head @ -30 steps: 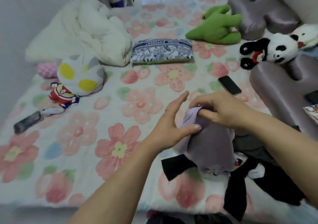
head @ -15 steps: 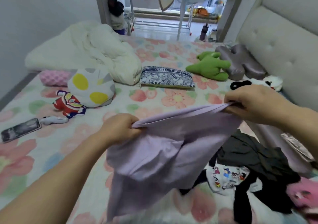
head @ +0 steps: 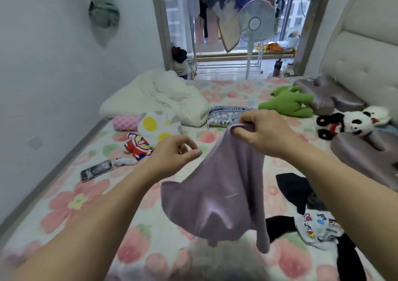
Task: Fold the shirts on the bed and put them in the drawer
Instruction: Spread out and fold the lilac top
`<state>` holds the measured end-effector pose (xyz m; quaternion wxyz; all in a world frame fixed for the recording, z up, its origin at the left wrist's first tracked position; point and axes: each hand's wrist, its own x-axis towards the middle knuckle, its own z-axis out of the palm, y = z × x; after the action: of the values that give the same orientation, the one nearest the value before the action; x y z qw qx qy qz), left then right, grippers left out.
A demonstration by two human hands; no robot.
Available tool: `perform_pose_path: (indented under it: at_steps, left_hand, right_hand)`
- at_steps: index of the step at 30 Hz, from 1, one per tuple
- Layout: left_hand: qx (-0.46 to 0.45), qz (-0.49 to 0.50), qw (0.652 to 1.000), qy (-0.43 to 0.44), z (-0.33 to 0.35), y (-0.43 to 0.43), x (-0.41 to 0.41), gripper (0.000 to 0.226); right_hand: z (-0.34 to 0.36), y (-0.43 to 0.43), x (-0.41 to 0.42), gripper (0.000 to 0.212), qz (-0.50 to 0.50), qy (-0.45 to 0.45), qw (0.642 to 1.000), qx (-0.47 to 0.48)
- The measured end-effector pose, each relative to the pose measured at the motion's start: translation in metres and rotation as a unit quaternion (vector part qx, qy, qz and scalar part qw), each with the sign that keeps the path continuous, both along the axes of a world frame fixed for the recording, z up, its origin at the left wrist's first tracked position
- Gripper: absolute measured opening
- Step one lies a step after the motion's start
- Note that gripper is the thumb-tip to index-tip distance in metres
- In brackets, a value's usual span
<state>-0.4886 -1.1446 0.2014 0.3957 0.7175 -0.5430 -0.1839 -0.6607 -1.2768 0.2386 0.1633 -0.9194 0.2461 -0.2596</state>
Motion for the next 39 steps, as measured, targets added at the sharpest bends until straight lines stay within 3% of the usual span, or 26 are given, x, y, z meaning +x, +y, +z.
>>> perform_pose_path:
  at_steps: [4, 6, 8, 11, 15, 21, 22, 24, 29, 32, 34, 35, 37, 38, 39]
  left_hand:
    - [-0.076, -0.037, 0.988, 0.126, 0.000, 0.015, -0.033, 0.026]
    - [-0.100, -0.006, 0.973, 0.209, -0.005, 0.024, -0.023, 0.018]
    - [-0.110, 0.024, 0.965, 0.237, -0.010, 0.038, 0.004, 0.019]
    - [-0.044, -0.011, 0.986, 0.163, -0.014, 0.062, 0.062, 0.019]
    - [0.075, -0.060, 0.995, 0.020, -0.010, 0.100, 0.161, 0.041]
    - [0.066, -0.014, 0.997, 0.035, 0.013, 0.117, 0.278, 0.044]
    - [0.057, -0.007, 0.998, 0.038, 0.018, 0.113, 0.289, 0.036]
    - [0.041, 0.004, 0.997, 0.058, 0.027, 0.105, 0.301, 0.044]
    - [0.005, -0.043, 0.987, 0.153, 0.030, 0.084, 0.291, 0.048]
    - [-0.005, -0.047, 0.987, 0.151, 0.023, 0.068, 0.256, 0.043]
    - [-0.038, 0.006, 0.981, 0.192, 0.018, 0.051, 0.229, 0.038]
    - [-0.048, 0.033, 0.959, 0.276, 0.020, 0.044, 0.217, 0.035]
    - [-0.039, 0.038, 0.874, 0.484, 0.029, 0.030, 0.197, 0.029]
    - [-0.026, 0.017, 0.839, 0.544, 0.031, 0.024, 0.189, 0.040]
    - [-0.010, -0.006, 0.828, 0.560, 0.032, 0.020, 0.180, 0.055]
  right_hand:
    - [-0.004, 0.046, 0.037, 0.020, 0.027, 0.022, 0.999, 0.026]
    - [-0.002, 0.057, 0.054, 0.023, 0.021, 0.025, 0.999, 0.029]
    - [0.001, 0.064, 0.074, 0.028, 0.023, 0.035, 0.999, 0.026]
    - [0.008, 0.074, 0.109, 0.032, 0.040, 0.096, 0.994, 0.013]
    - [0.016, 0.081, 0.162, 0.042, 0.069, 0.217, 0.973, -0.028]
    - [0.010, 0.061, 0.188, 0.040, 0.007, 0.327, 0.945, 0.013]
    - [0.008, 0.057, 0.187, 0.038, -0.019, 0.321, 0.947, 0.028]
    - [0.005, 0.049, 0.188, 0.037, -0.066, 0.269, 0.959, 0.060]
    - [0.004, 0.042, 0.215, 0.027, -0.105, 0.051, 0.988, 0.098]
    - [-0.003, 0.046, 0.235, 0.011, -0.135, -0.025, 0.986, 0.093]
    - [-0.009, 0.053, 0.240, 0.020, -0.212, -0.083, 0.967, 0.117]
    - [-0.012, 0.060, 0.241, 0.022, -0.221, -0.114, 0.952, 0.179]
    - [-0.013, 0.081, 0.240, 0.024, -0.136, -0.161, 0.897, 0.388]
    - [-0.014, 0.091, 0.238, 0.028, -0.087, -0.154, 0.875, 0.451]
    - [-0.015, 0.097, 0.234, 0.031, -0.050, -0.126, 0.883, 0.449]
